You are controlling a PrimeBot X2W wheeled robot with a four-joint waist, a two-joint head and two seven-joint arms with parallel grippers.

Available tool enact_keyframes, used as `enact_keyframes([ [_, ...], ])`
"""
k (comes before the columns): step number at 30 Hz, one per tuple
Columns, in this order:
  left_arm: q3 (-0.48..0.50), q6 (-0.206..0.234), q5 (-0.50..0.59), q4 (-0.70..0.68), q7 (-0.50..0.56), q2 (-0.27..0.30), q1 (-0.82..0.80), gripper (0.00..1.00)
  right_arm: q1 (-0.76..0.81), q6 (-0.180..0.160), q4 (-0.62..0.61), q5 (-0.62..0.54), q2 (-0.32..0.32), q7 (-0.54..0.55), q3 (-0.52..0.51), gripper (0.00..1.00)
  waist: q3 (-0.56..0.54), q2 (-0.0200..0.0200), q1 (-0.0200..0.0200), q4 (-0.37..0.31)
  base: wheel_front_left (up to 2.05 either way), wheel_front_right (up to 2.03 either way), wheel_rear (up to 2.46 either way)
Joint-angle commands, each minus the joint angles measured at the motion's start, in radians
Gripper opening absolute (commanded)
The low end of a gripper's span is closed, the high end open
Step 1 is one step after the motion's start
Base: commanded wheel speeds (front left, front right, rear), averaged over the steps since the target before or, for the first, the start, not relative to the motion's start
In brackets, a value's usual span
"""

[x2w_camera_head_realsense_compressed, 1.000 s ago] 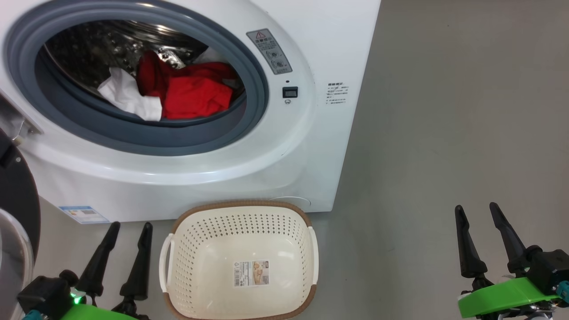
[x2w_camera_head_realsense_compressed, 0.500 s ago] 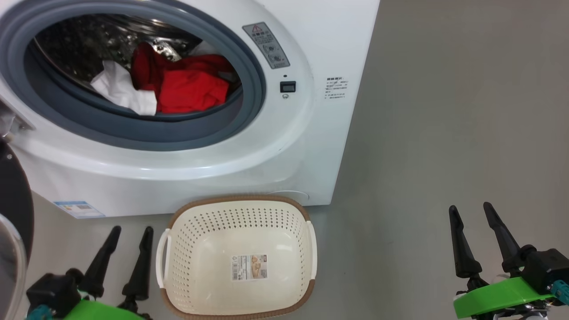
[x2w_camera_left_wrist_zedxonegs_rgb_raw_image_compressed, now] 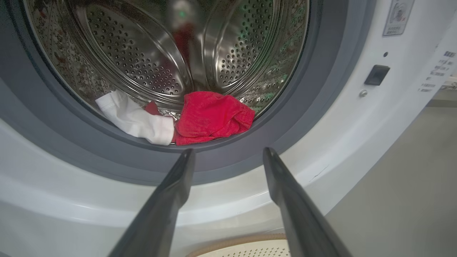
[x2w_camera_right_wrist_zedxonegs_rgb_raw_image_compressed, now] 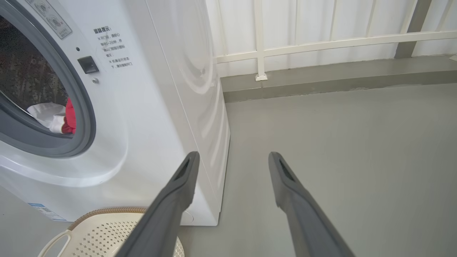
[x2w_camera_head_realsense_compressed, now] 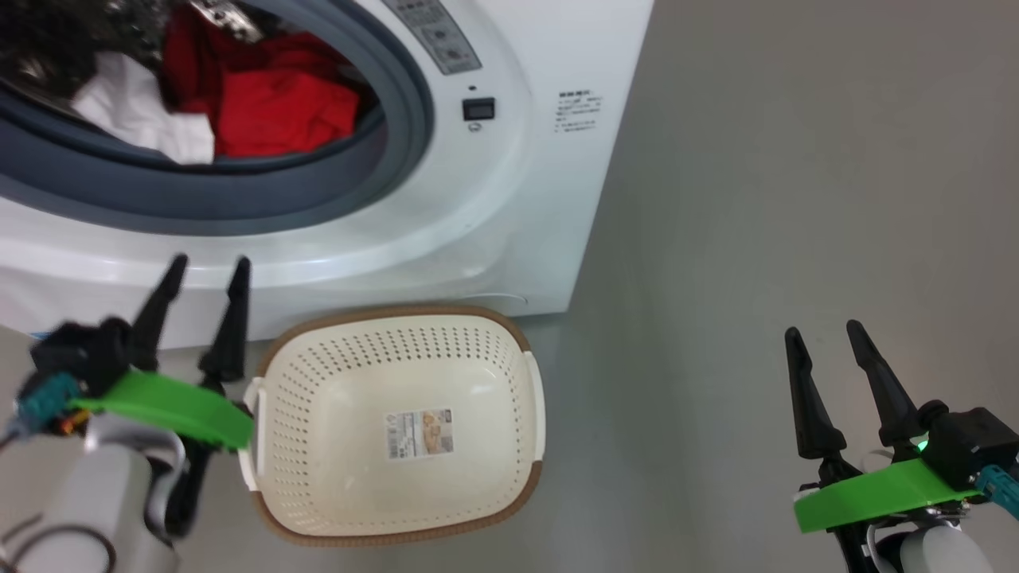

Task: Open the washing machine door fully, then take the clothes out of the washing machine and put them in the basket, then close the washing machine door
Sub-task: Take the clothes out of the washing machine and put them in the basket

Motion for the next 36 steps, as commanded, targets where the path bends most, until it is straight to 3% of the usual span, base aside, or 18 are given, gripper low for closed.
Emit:
enact_keyframes([
  [1, 0.020, 0.002, -0.011, 0.035, -0.005, 0.055, -0.079, 1.00, -0.029, 0.006, -0.026, 0.011, -0.010, -0.006, 0.034, 1.00, 0.067, 0.0000, 0.0000, -0.056, 0.00, 0.00, 0.00],
  [18, -0.058, 0.002, -0.039, 0.396, -0.005, 0.158, -0.498, 1.00, -0.085, 0.006, -0.048, 0.062, -0.010, -0.006, 0.066, 1.00, 0.214, 0.0000, 0.0000, -0.159, 0.00, 0.00, 0.00],
  [36, -0.070, 0.004, -0.009, 0.684, -0.005, 0.227, -0.742, 1.00, -0.115, 0.006, -0.054, 0.098, -0.010, -0.006, 0.118, 1.00, 0.288, 0.0000, 0.0000, -0.223, 0.00, 0.00, 0.00],
])
